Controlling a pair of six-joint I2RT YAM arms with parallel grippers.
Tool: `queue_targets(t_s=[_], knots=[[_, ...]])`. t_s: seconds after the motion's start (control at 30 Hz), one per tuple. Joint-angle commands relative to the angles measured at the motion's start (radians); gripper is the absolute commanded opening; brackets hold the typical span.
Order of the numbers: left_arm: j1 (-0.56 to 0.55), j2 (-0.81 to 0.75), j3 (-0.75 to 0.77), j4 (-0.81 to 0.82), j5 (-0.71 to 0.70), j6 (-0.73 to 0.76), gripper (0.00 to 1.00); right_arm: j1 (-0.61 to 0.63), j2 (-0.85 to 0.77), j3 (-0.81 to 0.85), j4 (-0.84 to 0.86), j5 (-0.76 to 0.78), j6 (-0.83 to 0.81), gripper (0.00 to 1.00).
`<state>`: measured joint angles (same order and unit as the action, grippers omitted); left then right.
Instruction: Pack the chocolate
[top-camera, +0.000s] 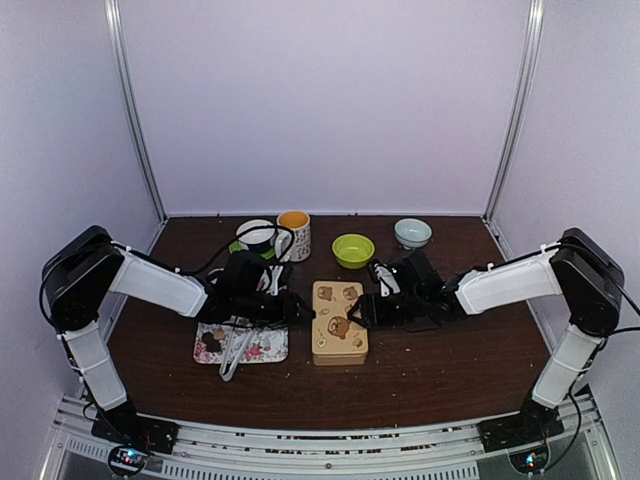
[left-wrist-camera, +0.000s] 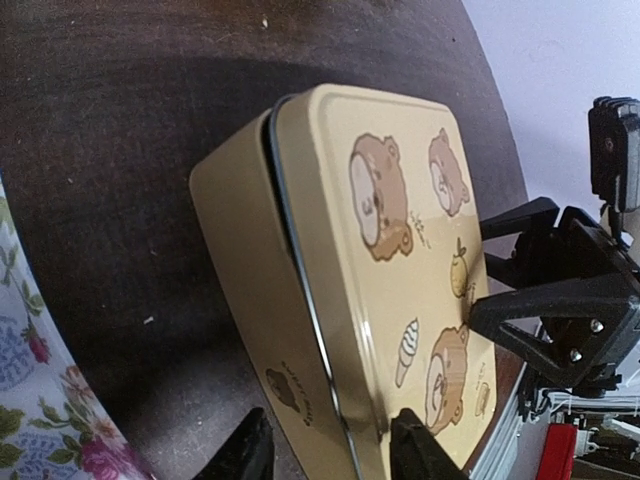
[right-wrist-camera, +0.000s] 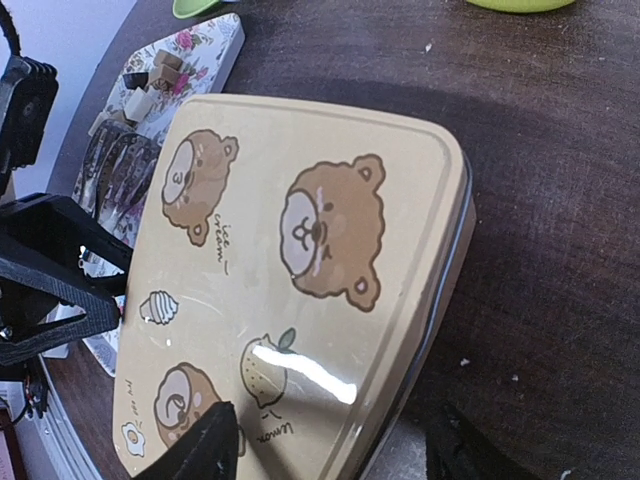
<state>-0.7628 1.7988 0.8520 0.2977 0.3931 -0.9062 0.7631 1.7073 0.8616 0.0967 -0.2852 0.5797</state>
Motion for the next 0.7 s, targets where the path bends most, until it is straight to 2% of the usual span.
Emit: queue_targets(t_s=[0.0,0.1,0.2,0.47,0.67], knots=[[0.003,-0.024,0.058,-0.111,-0.043,0.069,0.44,-0.020,0.013,0.032,-0.010,0.017,-0.032,0.69],[0.007,-0.014,0.076,-0.128,-0.044,0.076,0.44,-0.046,0.008,0.038,-0.002,-0.001,-0.050,0.85],[0.016,-0.006,0.086,-0.126,-0.037,0.074,0.45,-0.066,0.005,0.051,0.006,-0.032,-0.086,0.93],[0.034,0.007,0.126,-0.081,0.016,0.094,0.58,-0.133,0.091,0.146,0.021,-0.153,-0.160,0.93],[0.050,0.064,0.158,-0.080,0.030,0.080,0.55,-0.172,0.180,0.238,0.024,-0.237,-0.195,0.91]])
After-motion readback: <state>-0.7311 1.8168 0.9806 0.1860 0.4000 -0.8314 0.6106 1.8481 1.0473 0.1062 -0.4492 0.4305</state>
